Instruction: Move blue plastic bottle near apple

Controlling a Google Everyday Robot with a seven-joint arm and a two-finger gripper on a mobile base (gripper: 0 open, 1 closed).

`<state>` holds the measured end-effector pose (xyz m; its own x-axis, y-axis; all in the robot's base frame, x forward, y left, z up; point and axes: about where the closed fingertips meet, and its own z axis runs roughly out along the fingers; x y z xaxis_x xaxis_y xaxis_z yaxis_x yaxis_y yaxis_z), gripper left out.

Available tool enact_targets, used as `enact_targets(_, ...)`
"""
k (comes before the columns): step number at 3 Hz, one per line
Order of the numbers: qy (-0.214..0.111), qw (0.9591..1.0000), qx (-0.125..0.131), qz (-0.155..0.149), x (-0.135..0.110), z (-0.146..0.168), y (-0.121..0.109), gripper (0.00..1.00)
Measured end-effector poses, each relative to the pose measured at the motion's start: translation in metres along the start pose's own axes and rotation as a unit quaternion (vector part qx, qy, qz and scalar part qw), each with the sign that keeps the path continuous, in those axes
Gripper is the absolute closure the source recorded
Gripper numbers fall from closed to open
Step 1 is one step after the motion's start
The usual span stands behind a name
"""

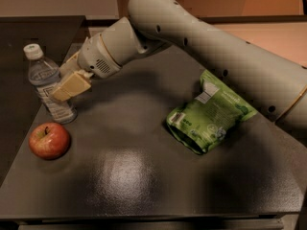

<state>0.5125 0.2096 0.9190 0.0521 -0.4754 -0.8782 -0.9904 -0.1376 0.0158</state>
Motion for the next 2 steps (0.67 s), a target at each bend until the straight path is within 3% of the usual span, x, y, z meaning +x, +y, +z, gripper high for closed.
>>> enact_targets(1, 0.0, 1.0, -0.002, -0.001, -0.0007, 0.0015, 0.0011, 0.0)
enact_targets(2, 0.0, 1.0, -0.002, -0.001, -0.0007, 0.0016, 0.0011, 0.0)
